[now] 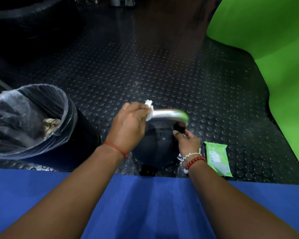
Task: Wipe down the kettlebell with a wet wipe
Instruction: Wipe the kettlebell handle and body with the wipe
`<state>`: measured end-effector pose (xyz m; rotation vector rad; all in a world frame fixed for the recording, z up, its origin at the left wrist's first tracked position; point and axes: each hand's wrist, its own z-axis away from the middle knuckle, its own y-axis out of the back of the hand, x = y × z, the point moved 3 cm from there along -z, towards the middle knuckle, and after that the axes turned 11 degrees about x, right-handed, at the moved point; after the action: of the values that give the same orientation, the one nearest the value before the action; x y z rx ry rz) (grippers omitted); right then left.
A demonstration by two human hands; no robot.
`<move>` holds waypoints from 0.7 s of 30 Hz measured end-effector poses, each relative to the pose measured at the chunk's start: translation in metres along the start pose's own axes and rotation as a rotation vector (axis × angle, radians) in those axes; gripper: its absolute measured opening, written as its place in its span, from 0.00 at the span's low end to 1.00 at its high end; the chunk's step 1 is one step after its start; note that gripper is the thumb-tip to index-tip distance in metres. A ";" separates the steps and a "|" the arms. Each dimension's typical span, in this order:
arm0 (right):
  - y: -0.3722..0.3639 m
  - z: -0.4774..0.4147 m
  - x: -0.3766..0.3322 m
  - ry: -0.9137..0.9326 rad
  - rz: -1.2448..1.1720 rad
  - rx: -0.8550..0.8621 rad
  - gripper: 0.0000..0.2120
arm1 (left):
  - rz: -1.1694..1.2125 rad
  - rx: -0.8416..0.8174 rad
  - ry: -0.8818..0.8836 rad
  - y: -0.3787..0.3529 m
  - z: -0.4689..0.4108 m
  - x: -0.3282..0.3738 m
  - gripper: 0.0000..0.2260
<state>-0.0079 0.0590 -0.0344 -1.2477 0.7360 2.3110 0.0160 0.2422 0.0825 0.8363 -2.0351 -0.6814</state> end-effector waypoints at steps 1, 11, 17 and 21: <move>0.000 -0.001 0.001 -0.002 0.005 0.000 0.17 | -0.012 -0.012 0.041 -0.002 -0.006 -0.004 0.09; -0.001 -0.005 0.006 -0.001 0.015 0.007 0.17 | -0.035 -0.251 0.168 0.000 -0.031 -0.013 0.15; 0.000 -0.005 0.005 0.002 0.014 0.009 0.17 | -0.095 -0.307 0.121 0.006 -0.035 -0.003 0.16; 0.001 -0.005 0.005 0.005 0.017 0.006 0.18 | -0.107 -0.433 0.193 0.007 -0.045 -0.002 0.18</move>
<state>-0.0075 0.0557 -0.0409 -1.2495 0.7576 2.3180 0.0519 0.2412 0.1099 0.7247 -1.5975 -1.0154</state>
